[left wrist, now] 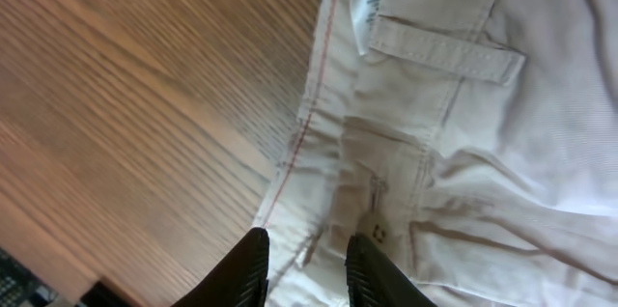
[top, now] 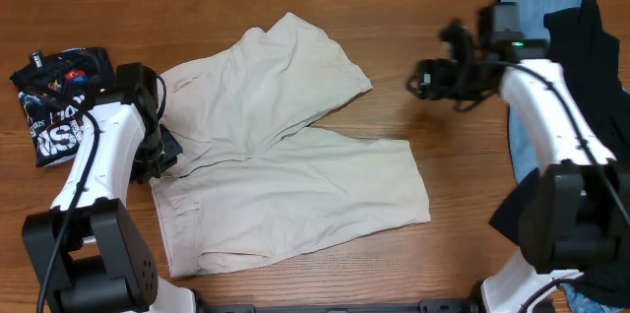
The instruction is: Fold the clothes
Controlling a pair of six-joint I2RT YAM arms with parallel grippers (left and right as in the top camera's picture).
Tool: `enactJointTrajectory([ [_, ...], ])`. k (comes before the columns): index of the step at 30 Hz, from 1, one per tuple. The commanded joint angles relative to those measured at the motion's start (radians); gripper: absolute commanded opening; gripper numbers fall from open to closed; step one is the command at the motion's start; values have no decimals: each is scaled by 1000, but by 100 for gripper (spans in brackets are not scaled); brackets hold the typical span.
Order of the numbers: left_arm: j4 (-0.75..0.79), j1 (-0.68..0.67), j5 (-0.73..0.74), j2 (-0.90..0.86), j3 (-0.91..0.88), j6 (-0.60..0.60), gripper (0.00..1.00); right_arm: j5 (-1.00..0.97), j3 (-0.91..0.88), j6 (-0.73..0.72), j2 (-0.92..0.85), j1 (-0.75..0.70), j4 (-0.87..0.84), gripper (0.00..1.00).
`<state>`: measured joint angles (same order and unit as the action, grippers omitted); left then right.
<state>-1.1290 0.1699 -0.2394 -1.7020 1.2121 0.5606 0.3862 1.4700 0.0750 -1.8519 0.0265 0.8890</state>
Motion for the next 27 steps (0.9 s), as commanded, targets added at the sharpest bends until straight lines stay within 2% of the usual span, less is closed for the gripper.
enactJointTrajectory([
  [1,3,0,112,0,-4,13,30,31,10,26,-69,73,-75,85],
  [6,-1,-1,163,0,-4,-37,30,53,10,-35,-190,115,-164,85],
  [11,-3,-1,177,0,-4,-41,29,194,10,-63,-291,121,-258,85],
  [15,-3,-1,189,0,-4,-41,30,211,10,-129,-335,129,-328,85],
  [22,0,-1,189,0,-4,-41,30,240,10,-158,-373,162,-372,84],
  [27,0,-1,188,0,-4,-50,30,226,10,-188,-381,179,-404,73],
])
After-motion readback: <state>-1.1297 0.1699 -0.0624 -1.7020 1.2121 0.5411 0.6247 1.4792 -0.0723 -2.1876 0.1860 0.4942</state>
